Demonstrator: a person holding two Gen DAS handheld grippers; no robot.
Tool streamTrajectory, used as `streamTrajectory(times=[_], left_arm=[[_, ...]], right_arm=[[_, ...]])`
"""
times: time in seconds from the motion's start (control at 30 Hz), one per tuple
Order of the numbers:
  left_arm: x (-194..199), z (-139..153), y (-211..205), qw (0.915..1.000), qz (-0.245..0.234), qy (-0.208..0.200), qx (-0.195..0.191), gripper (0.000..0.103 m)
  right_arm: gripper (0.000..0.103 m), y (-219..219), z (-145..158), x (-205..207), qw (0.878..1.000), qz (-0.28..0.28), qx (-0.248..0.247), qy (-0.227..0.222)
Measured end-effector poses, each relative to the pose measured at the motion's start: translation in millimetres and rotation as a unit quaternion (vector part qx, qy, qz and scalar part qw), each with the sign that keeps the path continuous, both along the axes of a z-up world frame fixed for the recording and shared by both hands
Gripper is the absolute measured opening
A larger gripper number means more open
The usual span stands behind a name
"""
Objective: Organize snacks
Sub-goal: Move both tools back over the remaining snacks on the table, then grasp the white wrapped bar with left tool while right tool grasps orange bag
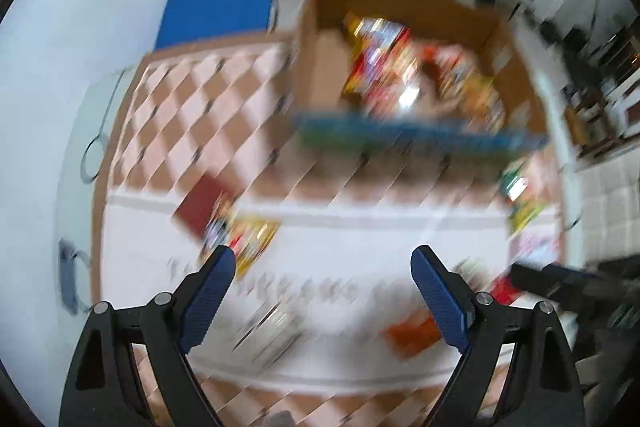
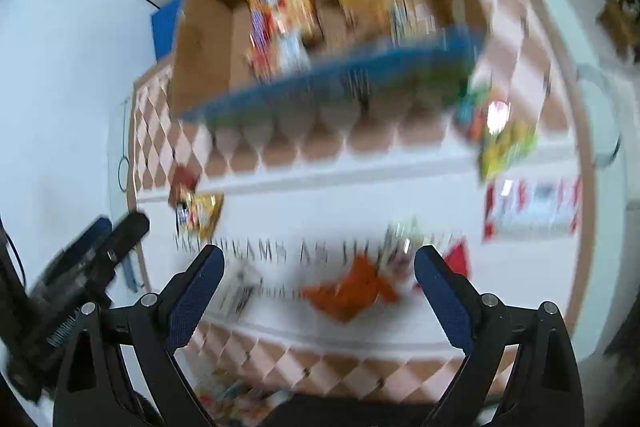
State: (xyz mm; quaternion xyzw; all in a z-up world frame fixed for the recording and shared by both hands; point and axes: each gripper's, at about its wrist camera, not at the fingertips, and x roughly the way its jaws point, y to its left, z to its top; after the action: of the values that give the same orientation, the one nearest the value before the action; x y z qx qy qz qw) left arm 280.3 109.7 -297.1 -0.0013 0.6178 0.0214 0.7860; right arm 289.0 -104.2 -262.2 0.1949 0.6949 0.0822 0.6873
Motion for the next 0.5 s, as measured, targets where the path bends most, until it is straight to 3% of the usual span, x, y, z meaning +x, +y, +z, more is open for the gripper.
streamTrajectory(times=[0.3,0.5], left_arm=[[-63.1,-111.8,55.2,0.9903,0.014,0.131,0.044,0.09],[-69.7,-157.4,57.5,0.9793,-0.04,0.192,0.049,0.09]], right_arm=[[0.098,16.4,-100.8,-55.5,0.988,-0.03,0.034,0.147],[0.098,27.1,-142.1,-61.9,0.98,-0.059,0.031,0.186]])
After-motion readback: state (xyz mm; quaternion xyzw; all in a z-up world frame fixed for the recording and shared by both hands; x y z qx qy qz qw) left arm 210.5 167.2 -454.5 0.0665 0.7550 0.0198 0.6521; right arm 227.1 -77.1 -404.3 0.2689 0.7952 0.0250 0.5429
